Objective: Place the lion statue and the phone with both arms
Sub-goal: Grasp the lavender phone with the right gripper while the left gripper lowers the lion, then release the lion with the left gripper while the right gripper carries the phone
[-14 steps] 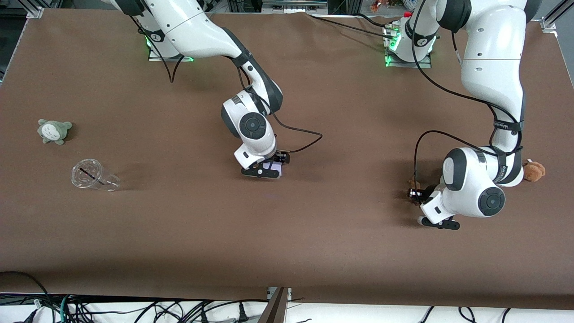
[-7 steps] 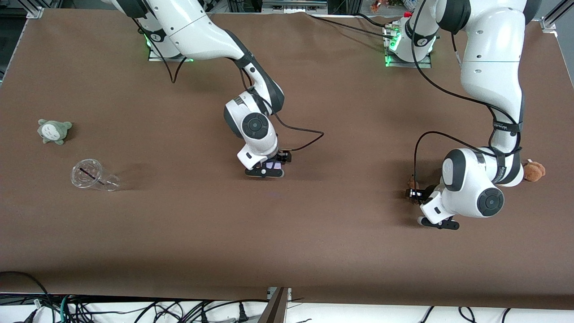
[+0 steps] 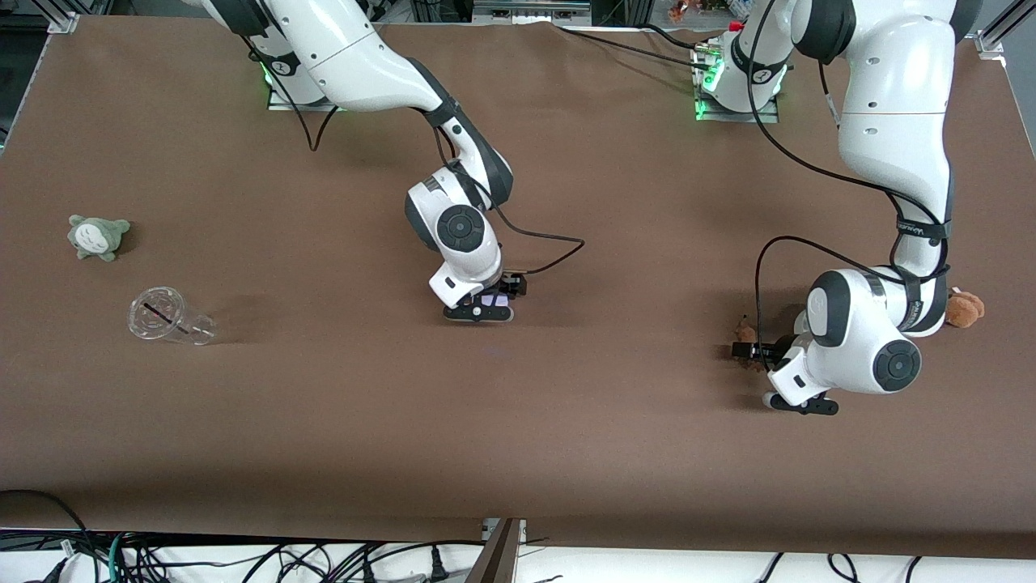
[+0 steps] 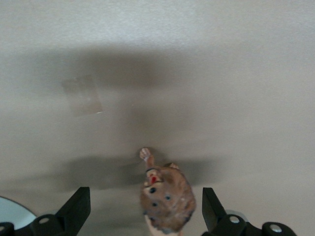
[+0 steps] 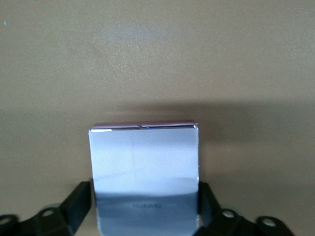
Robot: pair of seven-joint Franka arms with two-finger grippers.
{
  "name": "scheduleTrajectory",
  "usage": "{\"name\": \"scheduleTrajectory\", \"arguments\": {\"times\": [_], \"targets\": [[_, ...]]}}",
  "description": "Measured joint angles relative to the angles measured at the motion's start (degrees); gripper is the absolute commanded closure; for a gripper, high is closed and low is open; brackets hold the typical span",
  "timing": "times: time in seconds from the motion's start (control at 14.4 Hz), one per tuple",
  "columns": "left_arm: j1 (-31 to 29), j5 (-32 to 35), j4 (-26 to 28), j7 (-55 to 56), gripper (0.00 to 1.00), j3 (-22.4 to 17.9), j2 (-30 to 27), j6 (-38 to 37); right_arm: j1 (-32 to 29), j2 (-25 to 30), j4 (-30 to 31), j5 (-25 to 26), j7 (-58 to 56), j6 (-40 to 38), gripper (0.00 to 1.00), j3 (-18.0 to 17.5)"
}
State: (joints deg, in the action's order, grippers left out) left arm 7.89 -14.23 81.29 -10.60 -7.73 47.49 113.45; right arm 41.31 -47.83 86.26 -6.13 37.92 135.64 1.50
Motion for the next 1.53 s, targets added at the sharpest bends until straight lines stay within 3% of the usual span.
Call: {"name": "scheduleTrajectory", "arguments": {"times": [0.42, 0.77, 1.11, 1.53], "targets": [[0.25, 0.0, -1.34, 0.03, 0.0, 0.35, -1.95, 0.0, -1.08, 0.51, -0.95, -0.01, -4.16, 0.14, 0.65, 1.46], [0.33, 0.0, -2.3, 0.04, 0.0, 0.36, -5.08, -0.21, -10.51, 3.69, -1.29, 0.0, -13.97, -7.48, 0.66, 3.49], [-0.2, 0.92, -4.44, 0.06, 0.0, -0.4, -11.62, -3.43, -13.41, 4.1, -0.23, -0.01, -23.22, -13.16, 0.66, 13.64], [-0.26, 7.68, -5.05, 1.3, 0.0, -0.61, -26.79, -19.9, -13.72, 6.57, 5.54, -0.18, -31.14, -13.89, 0.66, 20.68]]}}
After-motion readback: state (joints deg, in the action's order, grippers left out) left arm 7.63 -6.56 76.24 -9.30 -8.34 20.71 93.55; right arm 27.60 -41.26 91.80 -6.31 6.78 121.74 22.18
